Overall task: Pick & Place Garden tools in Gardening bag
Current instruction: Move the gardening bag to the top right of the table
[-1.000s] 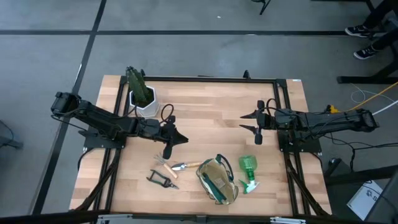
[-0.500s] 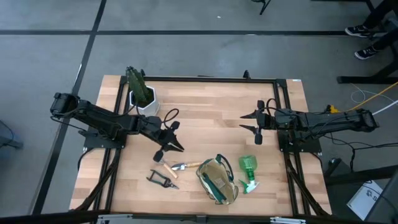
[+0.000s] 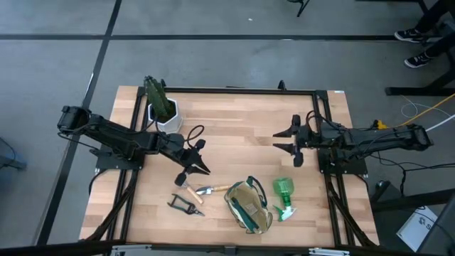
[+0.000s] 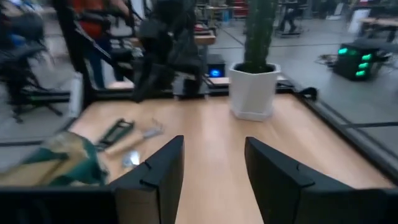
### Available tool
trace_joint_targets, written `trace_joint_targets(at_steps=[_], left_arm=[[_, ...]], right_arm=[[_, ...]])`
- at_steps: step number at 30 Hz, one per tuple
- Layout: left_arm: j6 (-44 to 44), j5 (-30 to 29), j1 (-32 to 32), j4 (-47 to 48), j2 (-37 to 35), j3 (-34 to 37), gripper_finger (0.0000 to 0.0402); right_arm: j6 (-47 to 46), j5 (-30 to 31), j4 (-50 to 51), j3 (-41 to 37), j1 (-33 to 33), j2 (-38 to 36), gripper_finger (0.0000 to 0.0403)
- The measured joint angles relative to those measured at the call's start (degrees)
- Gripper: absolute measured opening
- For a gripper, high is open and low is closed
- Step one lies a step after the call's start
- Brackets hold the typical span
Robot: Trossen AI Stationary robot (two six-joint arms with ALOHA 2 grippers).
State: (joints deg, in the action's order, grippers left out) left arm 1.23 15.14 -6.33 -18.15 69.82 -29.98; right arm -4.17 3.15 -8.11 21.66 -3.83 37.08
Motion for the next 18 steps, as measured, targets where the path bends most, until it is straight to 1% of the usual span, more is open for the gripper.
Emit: trace_joint_targets(at_steps=[5,7,10,12,14,18], left_arm=[[0.0,0.0,0.0,0.0,0.0,0.0,0.0031],[0.0,0.0,0.0,0.0,0.0,0.0,0.0031],[0.0,0.0,0.0,0.0,0.0,0.0,0.0031],[0.0,0.0,0.0,0.0,0.0,0.0,0.0031],[0.0,0.0,0.0,-0.1,0.0,0.0,0.0031],[-1.7,0.0,0.0,-3.8,0.0,0.0,0.0031]], right_arm=[[-0.5,-8.9,-3.2,0.0,-2.3,3.4,0.017],[-0.5,-9.2,-6.9,0.0,-4.2,5.7,0.017],[-0.5,-6.7,-8.8,1.1,-7.0,10.0,0.017],[-0.5,-6.0,-7.4,3.4,-8.5,12.8,0.017],[0.1,-6.7,-5.2,6.3,-9.8,15.8,0.017],[1.8,-8.3,3.5,13.6,-12.4,21.1,0.017]])
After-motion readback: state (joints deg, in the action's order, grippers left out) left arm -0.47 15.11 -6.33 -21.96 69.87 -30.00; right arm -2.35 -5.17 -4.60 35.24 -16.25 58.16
